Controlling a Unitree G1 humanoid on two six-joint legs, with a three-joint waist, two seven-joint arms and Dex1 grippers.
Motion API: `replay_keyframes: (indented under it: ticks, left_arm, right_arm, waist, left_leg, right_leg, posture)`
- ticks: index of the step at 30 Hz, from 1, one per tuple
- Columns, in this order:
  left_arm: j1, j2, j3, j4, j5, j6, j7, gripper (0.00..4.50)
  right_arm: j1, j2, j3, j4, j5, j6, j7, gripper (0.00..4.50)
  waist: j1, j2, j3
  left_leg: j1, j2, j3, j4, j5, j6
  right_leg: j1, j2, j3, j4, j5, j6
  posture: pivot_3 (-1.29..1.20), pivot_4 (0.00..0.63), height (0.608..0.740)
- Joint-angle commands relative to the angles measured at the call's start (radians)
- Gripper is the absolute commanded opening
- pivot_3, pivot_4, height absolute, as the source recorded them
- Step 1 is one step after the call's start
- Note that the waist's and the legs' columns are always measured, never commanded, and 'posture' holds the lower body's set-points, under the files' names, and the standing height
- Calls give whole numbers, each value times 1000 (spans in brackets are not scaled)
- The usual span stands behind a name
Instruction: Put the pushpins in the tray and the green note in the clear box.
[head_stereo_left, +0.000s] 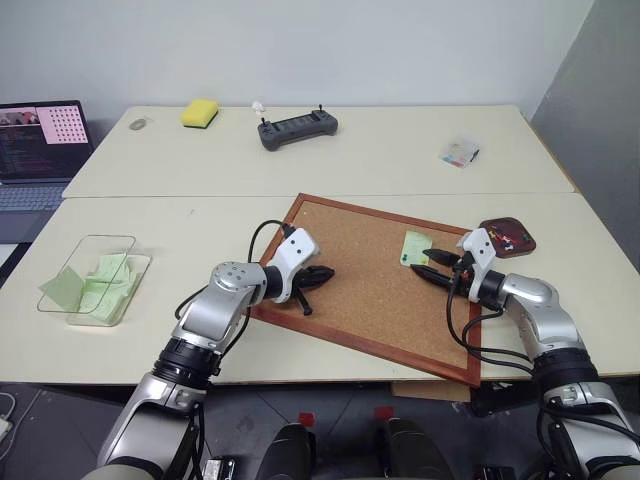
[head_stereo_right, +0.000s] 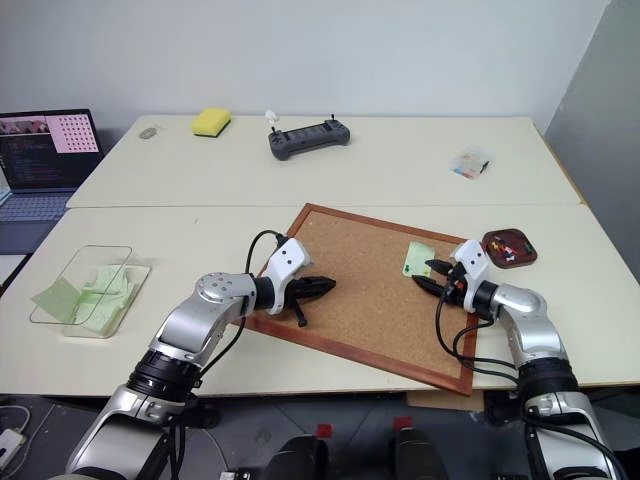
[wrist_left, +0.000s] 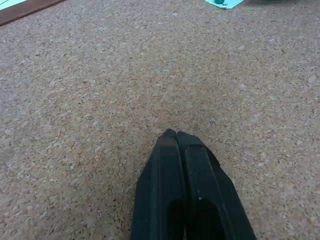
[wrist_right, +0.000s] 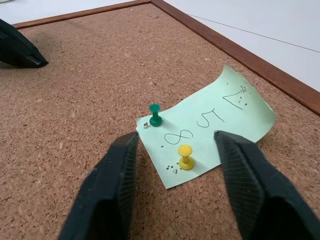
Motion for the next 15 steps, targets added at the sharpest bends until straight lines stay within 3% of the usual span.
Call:
replay_keyframes:
  ticks: [1, 10, 15]
  left_arm:
    - [16, 5, -25, 16, 24, 29, -4, 0]
    - [15, 6, -26, 13, 24, 31, -6, 0]
    - [16, 4, -27, 13, 26, 31, -2, 0]
  right_arm:
    - [-21, 2, -24, -9, 4, -21, 5, 1582]
    - [-17, -2, -25, -18, -1, -24, -1, 109]
    - [-6, -4, -51, -97, 37, -24, 8, 9]
  waist:
    - [0, 0, 0]
    - [0, 0, 0]
    - [0, 0, 0]
  left_leg:
    - [0, 0, 0, 0, 0, 0]
    - [0, 0, 0, 0, 0, 0]
    - [0, 0, 0, 0, 0, 0]
  right_leg:
    - [0, 0, 0, 0, 0, 0]
    - [0, 0, 0, 0, 0, 0]
    - [0, 0, 0, 0, 0, 0]
  posture:
    - [0, 150, 740]
    - [0, 150, 740]
    - [0, 150, 740]
